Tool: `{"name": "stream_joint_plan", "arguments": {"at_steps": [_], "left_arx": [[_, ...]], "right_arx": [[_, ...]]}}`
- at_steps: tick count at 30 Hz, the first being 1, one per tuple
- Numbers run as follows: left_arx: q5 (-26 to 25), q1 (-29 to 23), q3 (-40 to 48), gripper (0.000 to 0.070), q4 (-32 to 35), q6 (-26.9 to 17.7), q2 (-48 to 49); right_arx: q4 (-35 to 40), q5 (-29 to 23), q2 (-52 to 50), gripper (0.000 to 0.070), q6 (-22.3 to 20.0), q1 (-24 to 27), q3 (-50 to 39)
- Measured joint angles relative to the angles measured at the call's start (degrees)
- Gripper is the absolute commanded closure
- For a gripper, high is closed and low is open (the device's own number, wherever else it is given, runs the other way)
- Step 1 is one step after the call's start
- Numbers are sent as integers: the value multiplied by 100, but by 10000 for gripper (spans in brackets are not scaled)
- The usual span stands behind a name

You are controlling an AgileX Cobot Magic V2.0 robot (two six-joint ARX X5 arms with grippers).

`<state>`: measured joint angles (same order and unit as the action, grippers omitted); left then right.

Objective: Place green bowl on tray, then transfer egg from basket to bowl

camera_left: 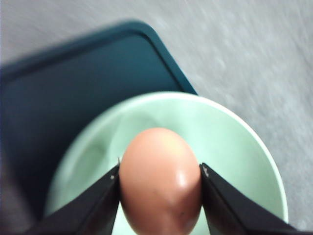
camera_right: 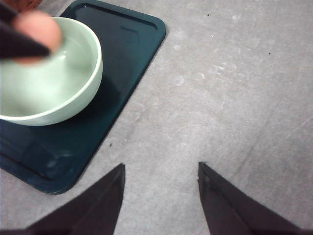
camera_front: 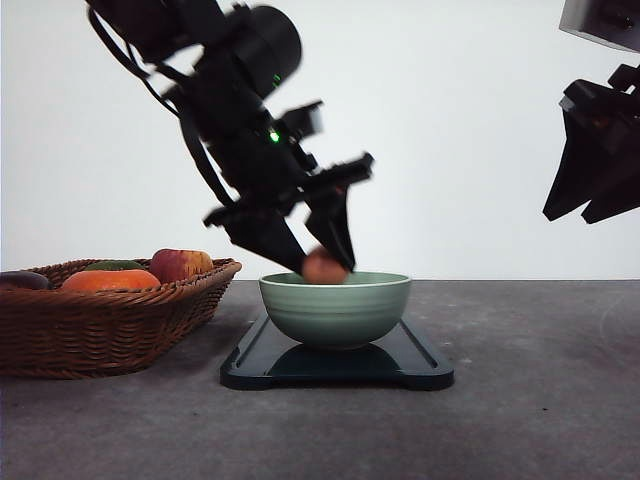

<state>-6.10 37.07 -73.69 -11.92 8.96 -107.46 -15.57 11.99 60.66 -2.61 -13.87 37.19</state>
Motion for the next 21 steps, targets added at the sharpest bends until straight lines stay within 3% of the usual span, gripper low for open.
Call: {"name": "stream_joint_plan", "arguments": {"at_steps": [13, 17, 21], "left_arx": [[36, 206, 0, 421, 83, -193, -393], [36, 206, 0, 255, 111, -193, -393], [38, 206, -55, 226, 56, -193, -393]], "right_arx": [[0, 0, 0, 413, 0, 0, 0], [0, 0, 0, 413, 0, 0, 0], [0, 0, 0, 413, 0, 0, 0]]}}
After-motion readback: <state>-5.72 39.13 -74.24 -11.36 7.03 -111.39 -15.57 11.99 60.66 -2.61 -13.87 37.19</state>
